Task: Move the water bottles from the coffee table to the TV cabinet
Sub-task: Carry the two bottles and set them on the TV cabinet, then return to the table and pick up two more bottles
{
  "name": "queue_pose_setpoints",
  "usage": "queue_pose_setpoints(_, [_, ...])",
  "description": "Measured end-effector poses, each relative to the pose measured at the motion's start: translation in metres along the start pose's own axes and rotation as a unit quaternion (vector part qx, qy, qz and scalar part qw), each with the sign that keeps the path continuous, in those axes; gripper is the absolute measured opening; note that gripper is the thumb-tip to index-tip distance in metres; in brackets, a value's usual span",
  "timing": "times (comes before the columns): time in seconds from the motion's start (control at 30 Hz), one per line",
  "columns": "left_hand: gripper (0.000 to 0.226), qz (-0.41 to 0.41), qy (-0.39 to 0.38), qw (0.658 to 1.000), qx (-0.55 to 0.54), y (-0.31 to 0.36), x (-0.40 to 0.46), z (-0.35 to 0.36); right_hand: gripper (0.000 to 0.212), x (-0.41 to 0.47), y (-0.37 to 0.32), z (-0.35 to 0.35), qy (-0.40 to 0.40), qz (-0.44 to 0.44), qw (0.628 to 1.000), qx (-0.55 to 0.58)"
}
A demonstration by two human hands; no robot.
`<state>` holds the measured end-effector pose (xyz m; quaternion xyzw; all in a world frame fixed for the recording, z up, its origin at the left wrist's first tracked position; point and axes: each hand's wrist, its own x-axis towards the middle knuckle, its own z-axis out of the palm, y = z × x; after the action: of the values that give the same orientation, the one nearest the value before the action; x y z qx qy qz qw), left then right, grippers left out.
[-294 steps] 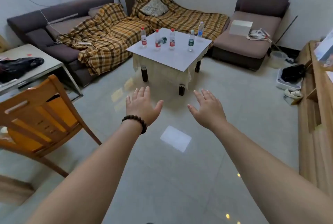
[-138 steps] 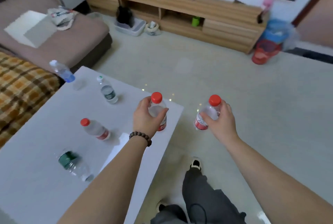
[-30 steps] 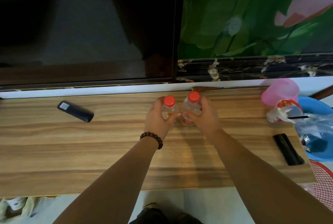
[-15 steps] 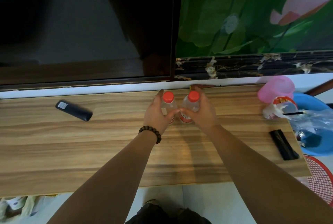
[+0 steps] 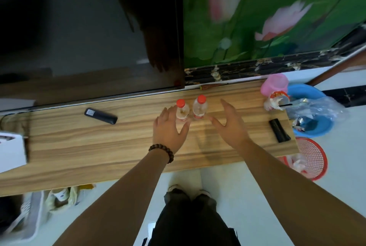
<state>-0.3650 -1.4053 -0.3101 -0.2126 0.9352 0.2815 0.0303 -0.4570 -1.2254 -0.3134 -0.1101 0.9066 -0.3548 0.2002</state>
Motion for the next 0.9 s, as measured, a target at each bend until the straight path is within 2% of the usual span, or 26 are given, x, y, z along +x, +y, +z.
queue_pose_setpoints(0.2, [0.064,0.077,-0.075,0.988,0.11,0.062,-0.057,-0.064,0.061,-0.091,-0.022,-0.07,0.04,-0.002,0.997,-0.073])
queue_pose_setpoints(0.37, [0.064,0.127,-0.108,0.973,0.158,0.105,-0.086,-0.076,0.061,-0.161,-0.015,-0.097,0.077,0.053,0.993,-0.074])
queue_pose_setpoints(0.57, [0.065,0.207,-0.136,0.955,0.163,0.151,-0.099,-0.072,0.06,-0.226,-0.003,-0.104,0.134,0.137,0.98,-0.054])
queue_pose_setpoints(0.73, [0.065,0.286,-0.188,0.924,0.174,0.189,-0.114,-0.058,0.06,-0.278,0.01,-0.114,0.218,0.221,0.949,-0.043])
queue_pose_setpoints(0.9, [0.064,0.392,-0.226,0.872,0.185,0.215,-0.148,-0.038,0.059,-0.341,0.022,-0.099,0.28,0.349,0.894,-0.022])
